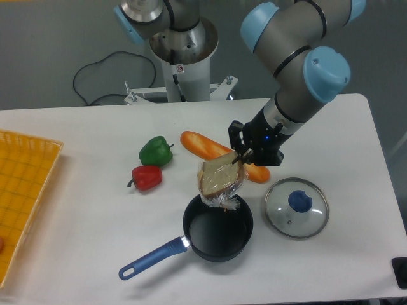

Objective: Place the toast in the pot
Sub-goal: 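Lower the bagged toast slice held in the gripper into the black pan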

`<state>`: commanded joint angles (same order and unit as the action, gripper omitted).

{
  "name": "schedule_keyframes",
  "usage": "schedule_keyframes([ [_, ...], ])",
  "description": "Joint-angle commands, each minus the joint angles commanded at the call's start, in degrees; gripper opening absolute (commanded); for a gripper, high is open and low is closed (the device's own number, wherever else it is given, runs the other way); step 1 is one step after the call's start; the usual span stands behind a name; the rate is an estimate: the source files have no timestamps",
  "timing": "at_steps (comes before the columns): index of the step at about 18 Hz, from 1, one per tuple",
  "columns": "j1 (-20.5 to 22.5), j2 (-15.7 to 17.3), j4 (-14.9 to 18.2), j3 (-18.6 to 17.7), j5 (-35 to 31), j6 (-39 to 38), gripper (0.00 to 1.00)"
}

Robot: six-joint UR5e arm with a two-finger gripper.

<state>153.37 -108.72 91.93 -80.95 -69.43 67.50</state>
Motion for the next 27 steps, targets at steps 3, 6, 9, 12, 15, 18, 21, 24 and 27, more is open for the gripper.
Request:
schedule_keyframes([
  [3, 0.0, 0.1, -0.2, -0.2, 0.1, 0.0, 0.11],
  [6, 0.3, 0.0, -1.7, -0.2, 1.0, -0.3, 0.11],
  [9, 0.6, -0.1, -2.7, -0.2, 3.7, -0.5, 0.11],
  [12, 0.9, -0.3, -4.6, -0.2, 6.2, -1.0, 0.11],
  [15, 0.9, -1.3, -8.2, -0.4, 9.4, -3.6, 0.11],
  [18, 0.9, -2.5, -11.6, -0.4, 13.6, -6.4, 0.11],
  [21, 0.9, -3.0, -14.1, -1.4, 14.1, -6.2, 0.11],
  [24, 0.9, -4.0, -16.0, -1.7, 14.2, -6.2, 0.11],
  [27, 0.8, -5.2, -17.6, -1.8, 15.2, -6.2, 0.11],
])
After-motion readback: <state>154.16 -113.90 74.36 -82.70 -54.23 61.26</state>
